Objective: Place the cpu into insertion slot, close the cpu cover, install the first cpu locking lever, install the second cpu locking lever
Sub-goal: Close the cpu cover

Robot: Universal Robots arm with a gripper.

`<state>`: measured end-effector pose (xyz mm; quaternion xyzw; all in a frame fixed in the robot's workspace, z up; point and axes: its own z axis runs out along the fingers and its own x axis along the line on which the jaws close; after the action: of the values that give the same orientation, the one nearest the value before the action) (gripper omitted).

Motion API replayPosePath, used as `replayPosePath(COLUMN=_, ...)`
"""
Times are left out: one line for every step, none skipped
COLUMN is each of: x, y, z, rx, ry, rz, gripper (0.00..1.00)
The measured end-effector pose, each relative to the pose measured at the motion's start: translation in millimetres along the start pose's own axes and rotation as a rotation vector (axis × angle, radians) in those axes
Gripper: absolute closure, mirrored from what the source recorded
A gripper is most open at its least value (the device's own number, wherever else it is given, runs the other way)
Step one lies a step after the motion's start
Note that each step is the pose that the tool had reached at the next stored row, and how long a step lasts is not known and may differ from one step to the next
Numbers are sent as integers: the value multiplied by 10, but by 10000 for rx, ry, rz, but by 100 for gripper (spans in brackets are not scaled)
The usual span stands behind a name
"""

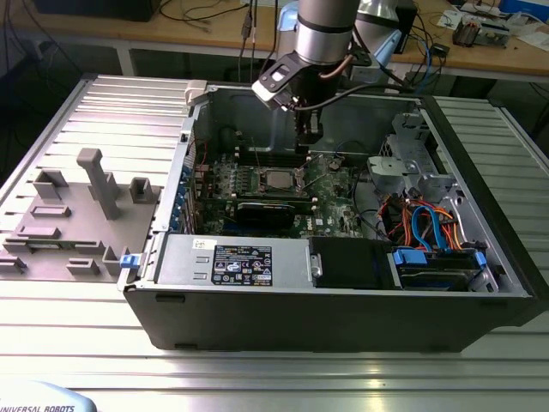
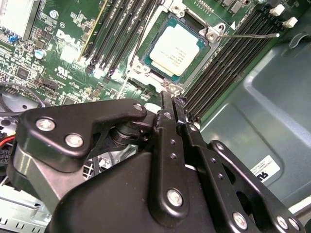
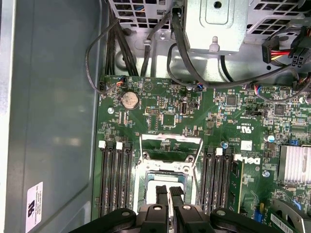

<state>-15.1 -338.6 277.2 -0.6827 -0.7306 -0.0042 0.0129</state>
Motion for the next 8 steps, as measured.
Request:
replayPosePath(x=0, y=2, z=0, rx=0, ry=0, rz=0, gripper=84)
replayPosePath(x=0, y=4, z=0, rx=0, ry=0, rz=0, gripper=84)
replayPosePath(x=0, y=6, z=0, rx=0, ry=0, rz=1, gripper=84)
replayPosePath(x=-1, y=10, z=0, rx=0, ry=0, rz=0, gripper=84)
replayPosePath(x=-1, y=14, z=0, rx=0, ry=-1, rz=0, gripper=84)
replayPosePath(x=-1, y=18, z=0, rx=0, ry=0, rz=1, gripper=84)
replayPosePath(x=-1, y=20, z=0, rx=0, ry=0, rz=0, gripper=84)
replayPosePath(x=-1, y=22, z=0, rx=0, ry=-1, rz=0, gripper=84)
